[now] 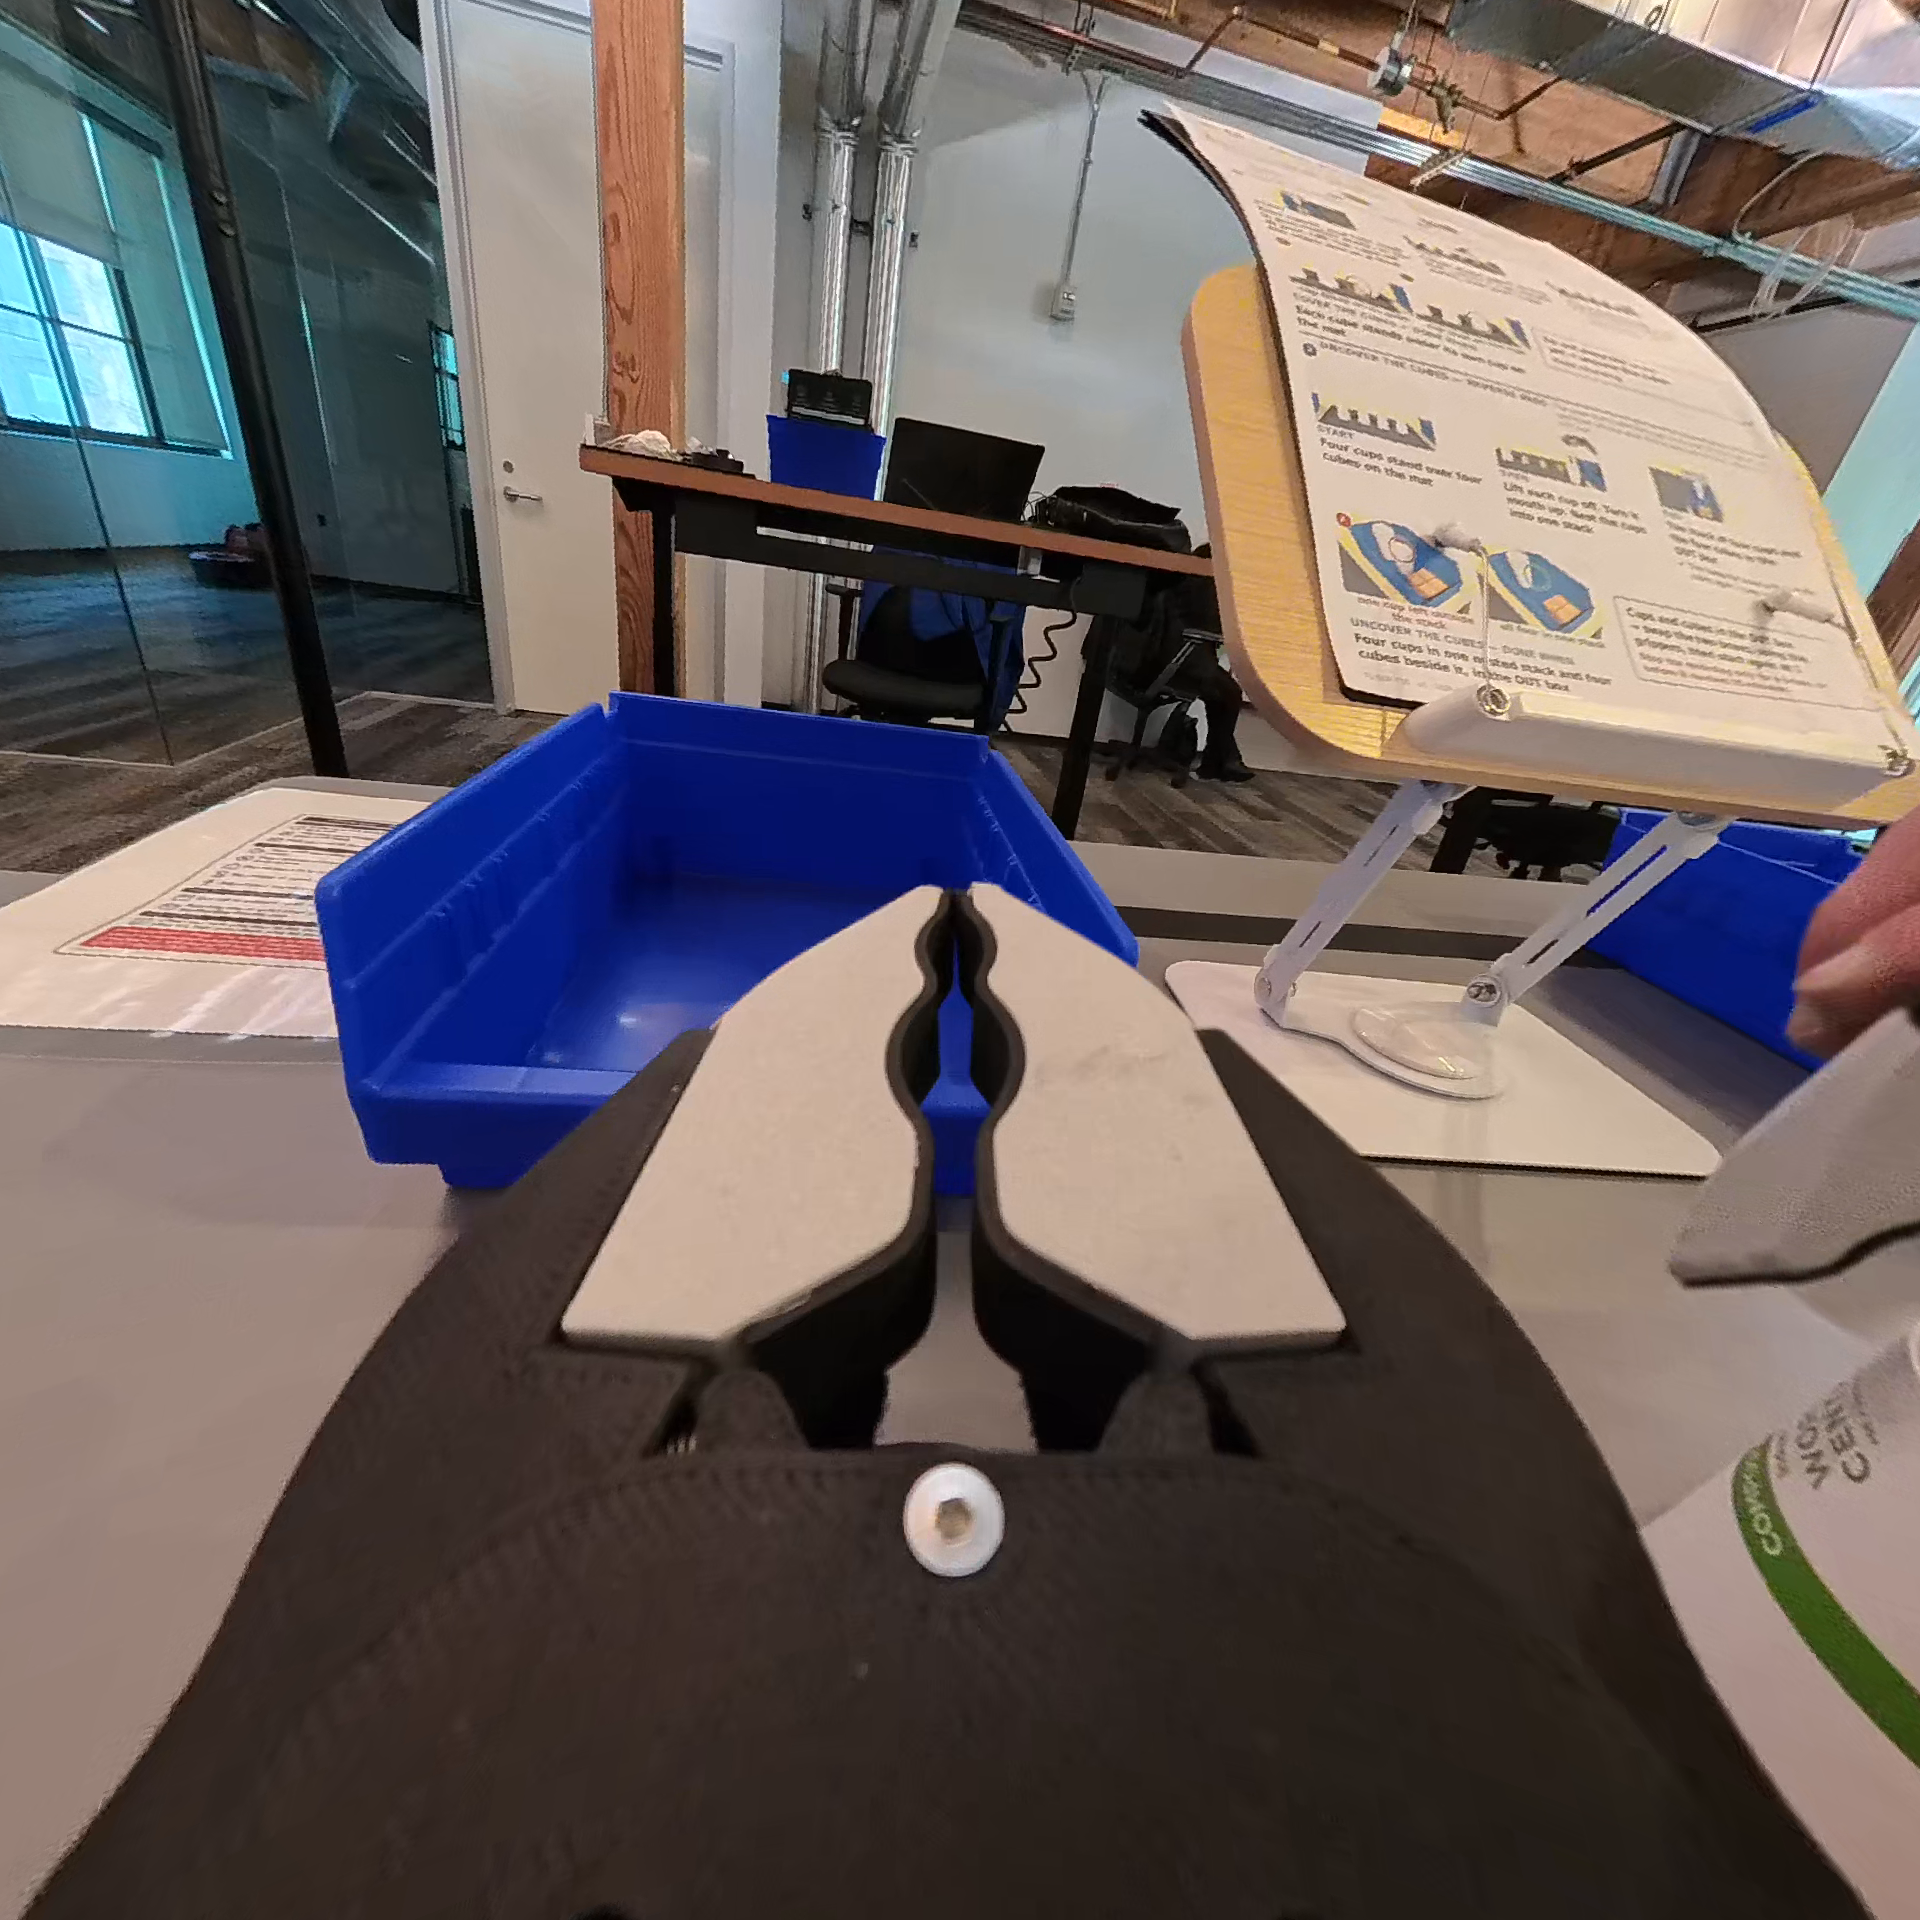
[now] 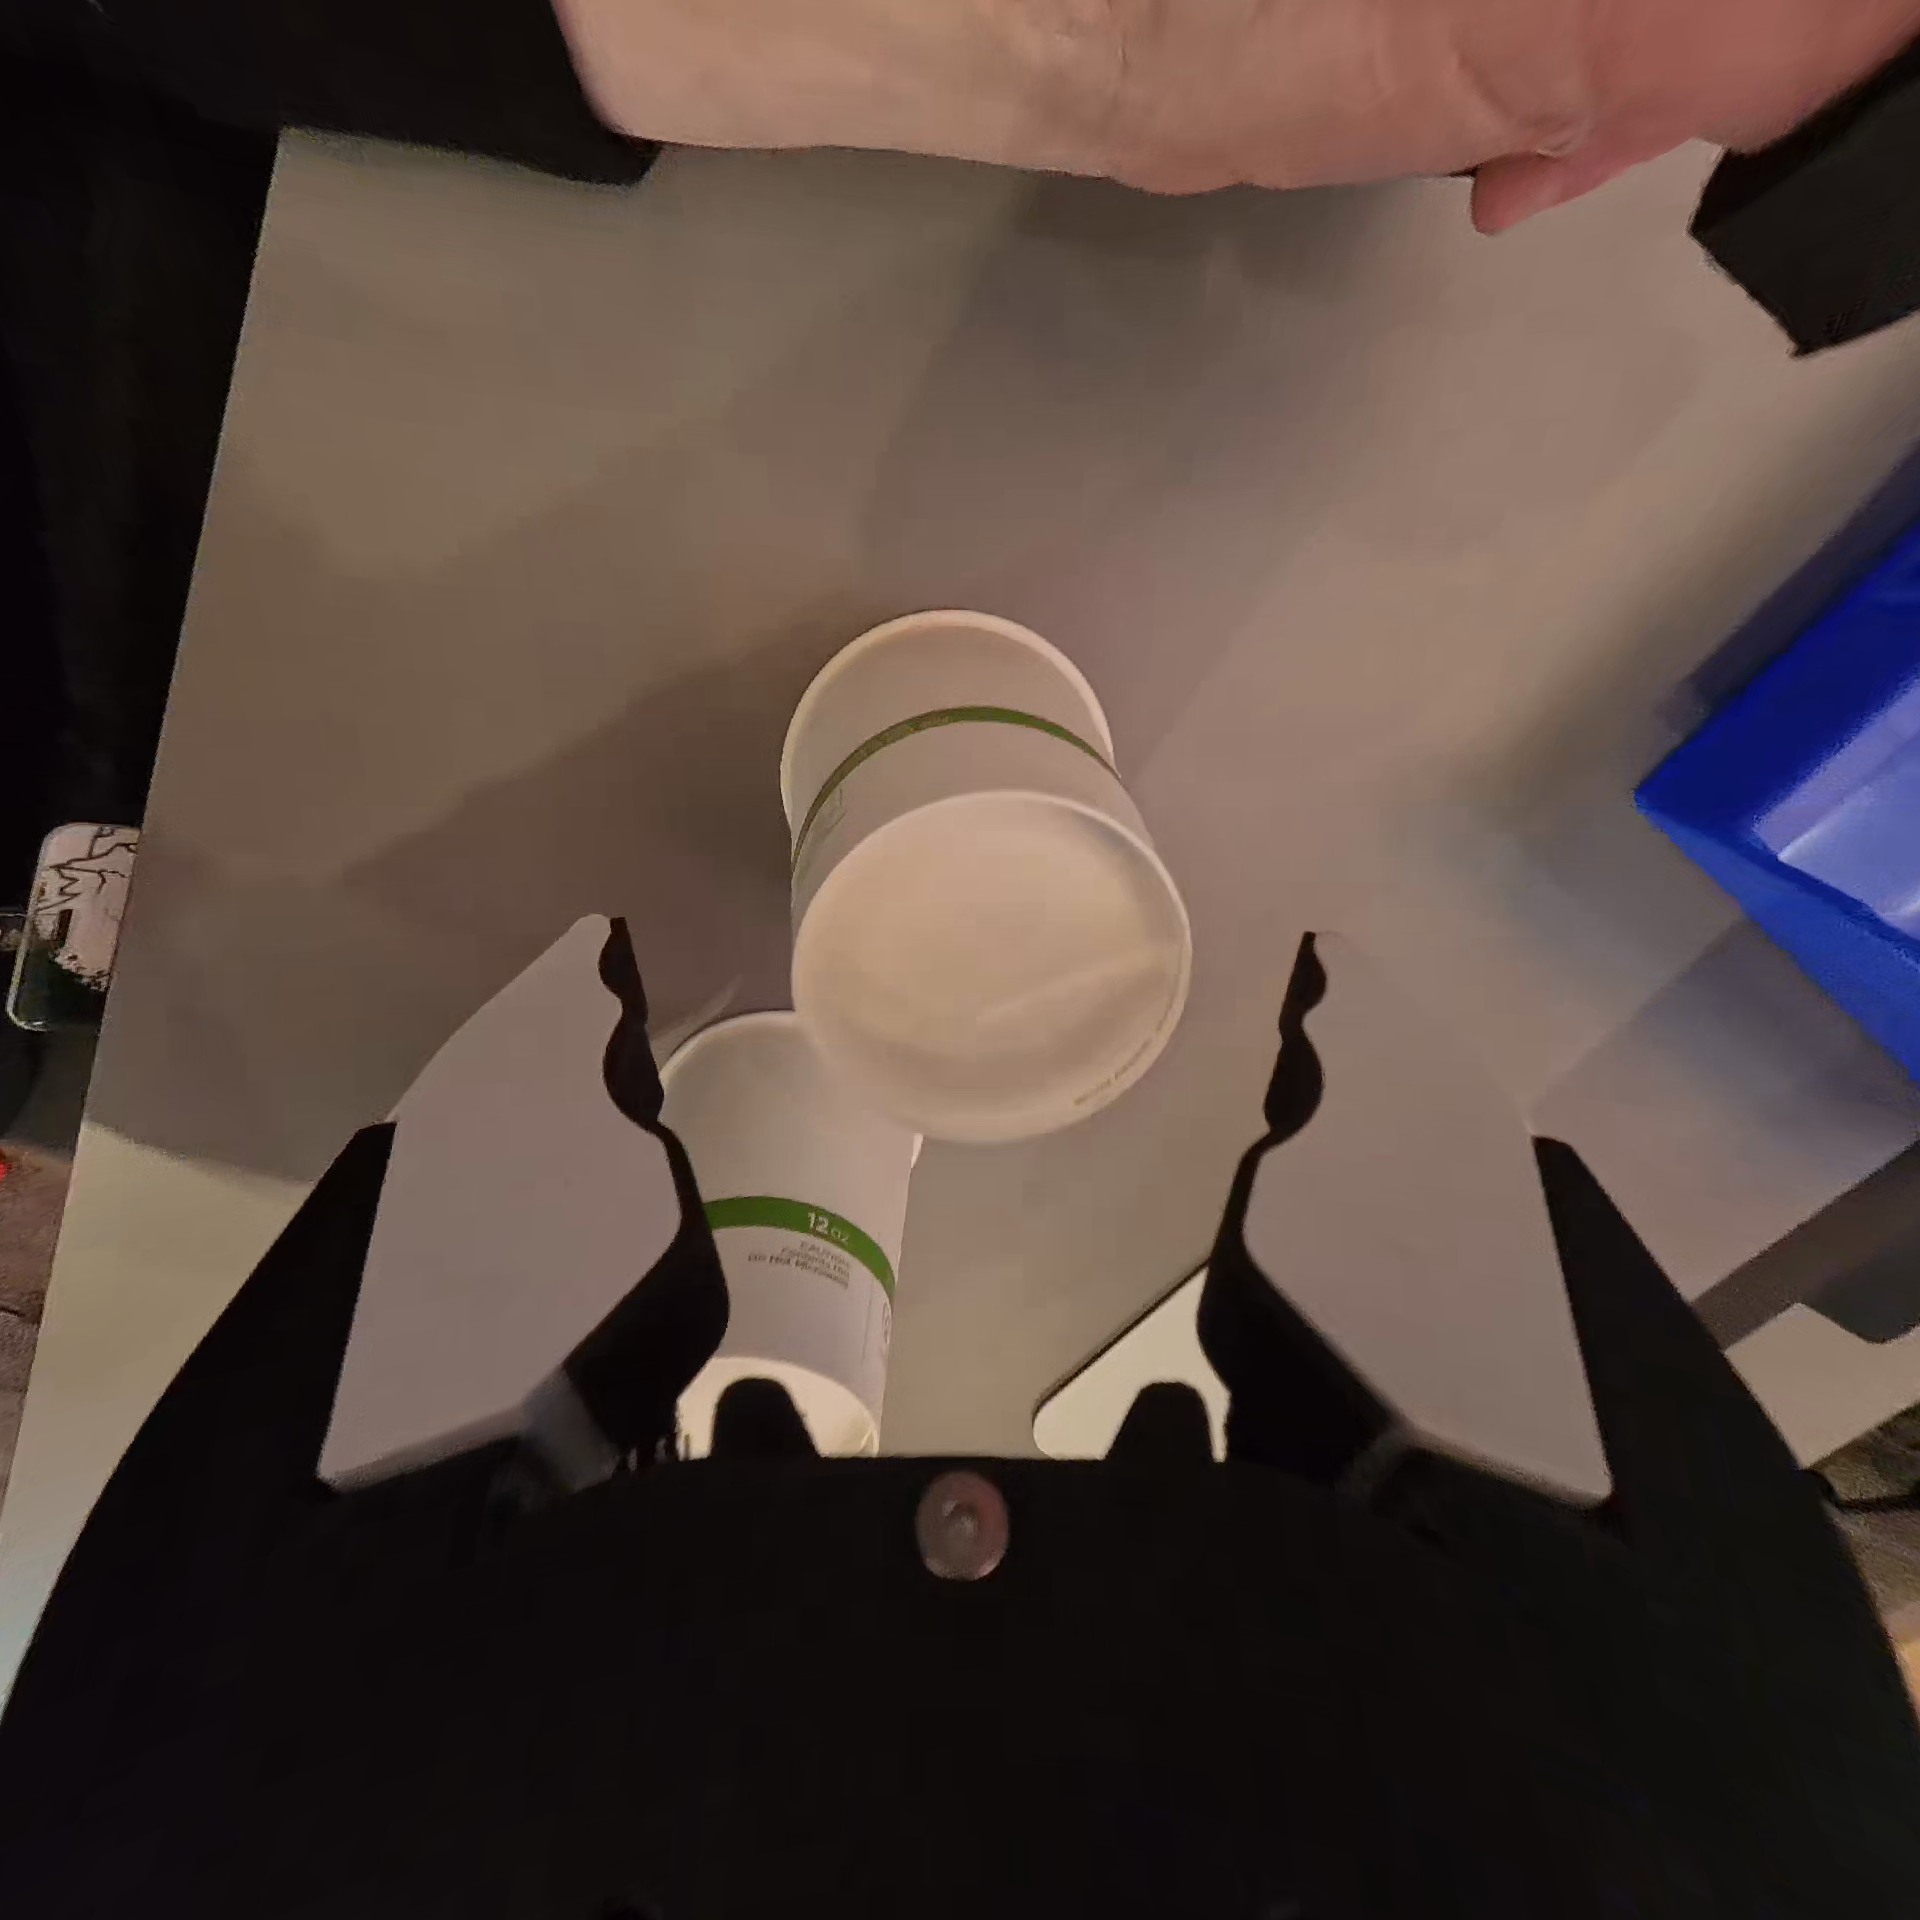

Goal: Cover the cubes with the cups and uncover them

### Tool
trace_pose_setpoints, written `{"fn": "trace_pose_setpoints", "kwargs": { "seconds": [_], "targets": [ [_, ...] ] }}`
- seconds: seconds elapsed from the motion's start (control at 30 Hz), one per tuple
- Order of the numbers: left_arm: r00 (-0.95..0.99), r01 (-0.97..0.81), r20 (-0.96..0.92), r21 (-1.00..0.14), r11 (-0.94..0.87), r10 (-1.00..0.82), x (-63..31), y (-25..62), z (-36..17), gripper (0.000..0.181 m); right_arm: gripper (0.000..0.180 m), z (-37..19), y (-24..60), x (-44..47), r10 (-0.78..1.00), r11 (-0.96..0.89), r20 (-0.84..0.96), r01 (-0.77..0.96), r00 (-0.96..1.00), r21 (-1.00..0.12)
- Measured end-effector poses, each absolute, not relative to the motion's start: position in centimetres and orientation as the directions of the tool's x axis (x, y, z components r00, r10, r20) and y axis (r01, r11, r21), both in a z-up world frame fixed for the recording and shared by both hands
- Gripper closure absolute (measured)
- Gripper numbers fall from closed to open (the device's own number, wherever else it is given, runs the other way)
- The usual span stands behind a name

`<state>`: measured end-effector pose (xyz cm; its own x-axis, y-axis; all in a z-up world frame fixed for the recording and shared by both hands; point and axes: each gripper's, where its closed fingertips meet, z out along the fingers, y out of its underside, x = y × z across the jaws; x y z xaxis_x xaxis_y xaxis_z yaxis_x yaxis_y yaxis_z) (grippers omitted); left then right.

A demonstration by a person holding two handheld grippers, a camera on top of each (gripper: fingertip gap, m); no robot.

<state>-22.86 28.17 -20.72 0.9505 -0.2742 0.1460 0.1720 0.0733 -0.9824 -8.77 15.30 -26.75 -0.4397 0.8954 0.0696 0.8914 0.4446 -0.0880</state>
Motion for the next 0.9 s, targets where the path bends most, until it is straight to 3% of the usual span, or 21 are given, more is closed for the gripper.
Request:
{"fn": "trace_pose_setpoints", "kwargs": {
  "seconds": [0.2,0.4,0.53,0.73,0.9],
  "targets": [
    [0.944,0.199,0.170,-0.977,0.077,-0.282,-23.0,28.1,-20.6,0.181,0.097,-28.1,15.2,-9.2,0.884,0.467,0.013,0.882,-0.467,-0.059],
    [0.942,0.211,0.182,-0.974,0.079,-0.283,-23.0,28.1,-20.5,0.181,0.101,-27.9,15.7,-9.2,0.873,0.487,0.038,0.873,-0.486,-0.017],
    [0.942,0.212,0.183,-0.974,0.077,-0.279,-23.1,28.1,-20.6,0.181,0.102,-26.1,15.8,-9.2,0.869,0.494,0.049,0.868,-0.492,-0.054],
    [0.939,0.232,0.203,-0.970,0.077,-0.279,-23.4,28.1,-20.6,0.181,0.102,-18.5,15.3,-7.9,0.867,0.498,0.113,0.843,-0.485,-0.203],
    [0.937,0.228,0.195,-0.970,0.084,-0.291,-23.1,27.9,-20.4,0.181,0.102,-9.2,15.1,-4.5,0.881,0.472,0.257,0.766,-0.397,-0.436]
  ]
}}
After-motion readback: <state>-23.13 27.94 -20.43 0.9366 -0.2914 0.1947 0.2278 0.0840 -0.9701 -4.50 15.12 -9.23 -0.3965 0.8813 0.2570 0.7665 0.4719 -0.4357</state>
